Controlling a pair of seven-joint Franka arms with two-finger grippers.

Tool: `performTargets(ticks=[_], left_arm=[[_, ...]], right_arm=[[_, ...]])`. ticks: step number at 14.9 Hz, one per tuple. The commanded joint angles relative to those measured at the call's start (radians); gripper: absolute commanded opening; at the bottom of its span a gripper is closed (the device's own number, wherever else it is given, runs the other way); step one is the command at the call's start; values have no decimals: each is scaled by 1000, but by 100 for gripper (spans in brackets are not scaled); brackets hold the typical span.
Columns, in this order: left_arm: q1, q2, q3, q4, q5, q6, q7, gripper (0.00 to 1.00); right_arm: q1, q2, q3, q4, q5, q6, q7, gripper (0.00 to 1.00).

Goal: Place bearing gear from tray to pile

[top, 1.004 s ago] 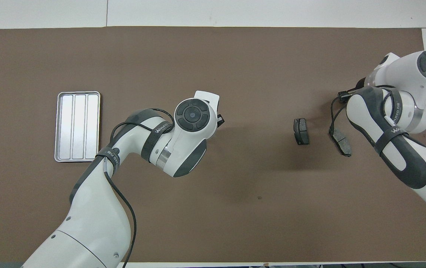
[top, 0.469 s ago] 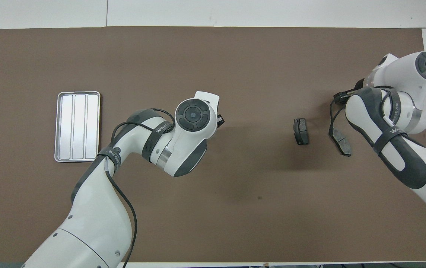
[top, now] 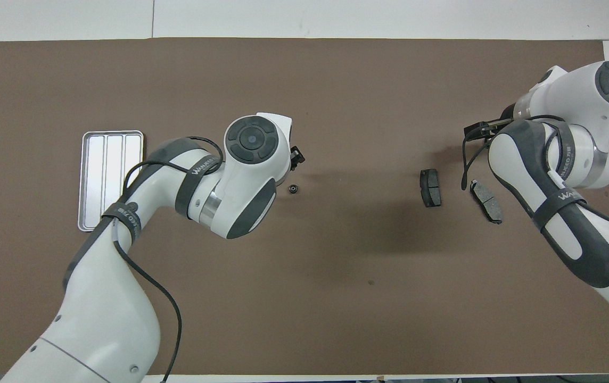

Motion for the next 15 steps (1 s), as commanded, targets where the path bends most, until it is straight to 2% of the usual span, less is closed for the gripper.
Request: performTargets(ticks=[1,3,6,8,10,12,15], left_arm=[[86,-149,-4,-26,2,-143,91,100],[148,-217,-2,-26,2,-241,194,100],[256,-295,-1,-12,-6,-353,363,100],[329,-366,1,-17,-9,-405,486,100],[409,-423,1,-17,-9,-485,596,100],[442,-473,2,-17,-9,-571,690,100],[471,-512,8,-17,-9,-661,736,100]], right_arm=[[73,-43,-1,18,-4,-71,146,99],[144,-51,-4,55,-25,-132,280,99],[256,-44,2,162,-164,-244,444,98],[348,-42,2,192,-175,-305,547,98],[408,-42,4,195,-169,-310,633,98],[399,-42,4,210,-177,-318,629,98],[342,-16,2,313,-165,-371,547,98]])
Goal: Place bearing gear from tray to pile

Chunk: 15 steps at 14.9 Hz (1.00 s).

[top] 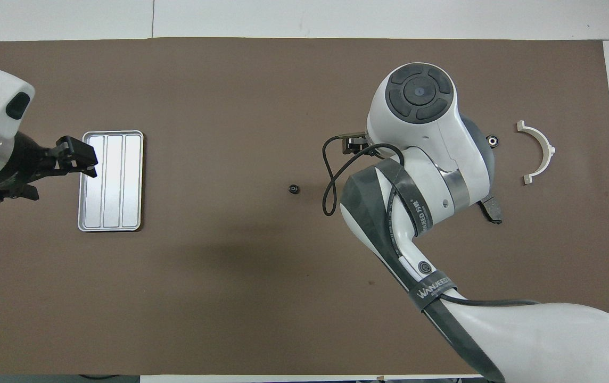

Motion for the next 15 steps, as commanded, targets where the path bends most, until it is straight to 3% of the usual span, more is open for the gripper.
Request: performTargets(ticks=[1,4,7,10,15], left_arm=[[27,-35,2,-23,-7,-92,72,100],[46,-26,27,8,-18,-120,193,100],[36,-16,68,-23,-17,-13,209,100],[39,26,70,9,-17,-6,210,100],[40,14,65,-4,-12,3,279,100]], right_arm=[[-67,41,6,112,-2,-59,-64,98],[-68,42,6,118,-5,-57,-73,98],[-73,39,8,121,16,-59,-92,98],[8,38,9,106,69,-27,96,98],[131,67,9,109,73,15,193,98]])
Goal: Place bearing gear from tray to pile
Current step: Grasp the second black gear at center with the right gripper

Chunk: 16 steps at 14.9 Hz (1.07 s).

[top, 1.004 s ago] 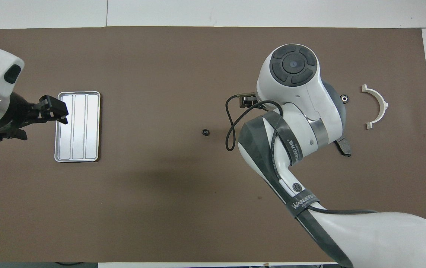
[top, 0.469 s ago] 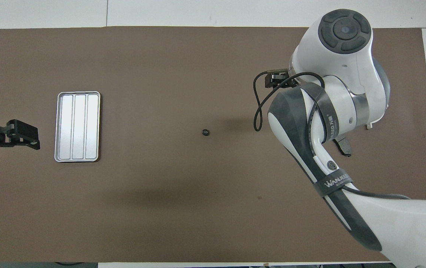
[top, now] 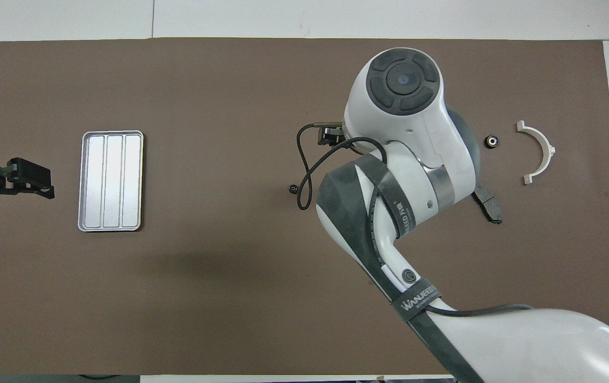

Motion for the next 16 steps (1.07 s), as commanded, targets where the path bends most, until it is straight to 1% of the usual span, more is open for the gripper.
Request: performTargets(ticks=[1,4,6,8,12,14,16], left_arm=[[6,-8,-2,-2,-7,29,35,100],[6,-4,2,-8,-7,44,52,100],[6,-7,2,-16,-7,51,52,100],[6,-10,4,-17,-8,44,52,100],[6,-1,5,-16,-8,75,53,100],[7,22,7,3,-7,69,53,100],[7,27,8,13,-7,45,53,100]], right_arm=[[58,49,-2,16,15,55,61,98],[91,101,4,9,29,106,63,98],[111,129,10,-23,35,161,58,98],[114,152,12,-37,54,191,50,98],[119,164,15,-61,74,198,30,98],[118,166,21,-82,75,220,30,98],[122,175,27,-98,80,247,32,98]])
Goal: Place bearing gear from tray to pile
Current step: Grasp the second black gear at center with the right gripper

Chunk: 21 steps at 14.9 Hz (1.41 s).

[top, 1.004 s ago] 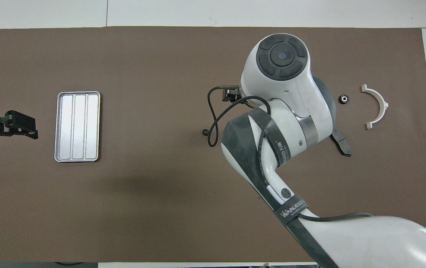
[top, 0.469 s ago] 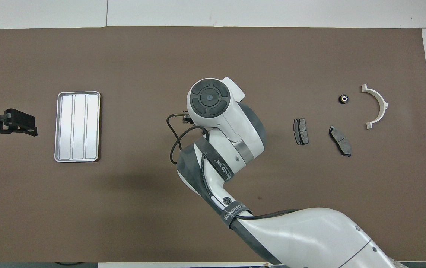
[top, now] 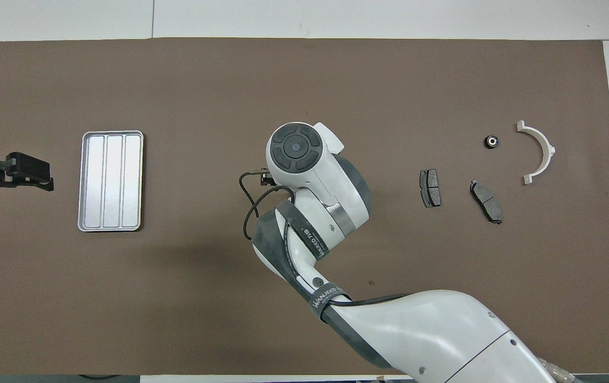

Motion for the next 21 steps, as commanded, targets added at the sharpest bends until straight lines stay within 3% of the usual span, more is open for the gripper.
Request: performTargets(ticks=[1,21], left_arm=[[7,18,3,30,-10,-31,19,100],[-2,-2,0,18,-11,-41,6,100]], right_arm=[[-3,-1,12,-42,23,53,-22,98],[-3,5,16,-135,25,194,-24,95]])
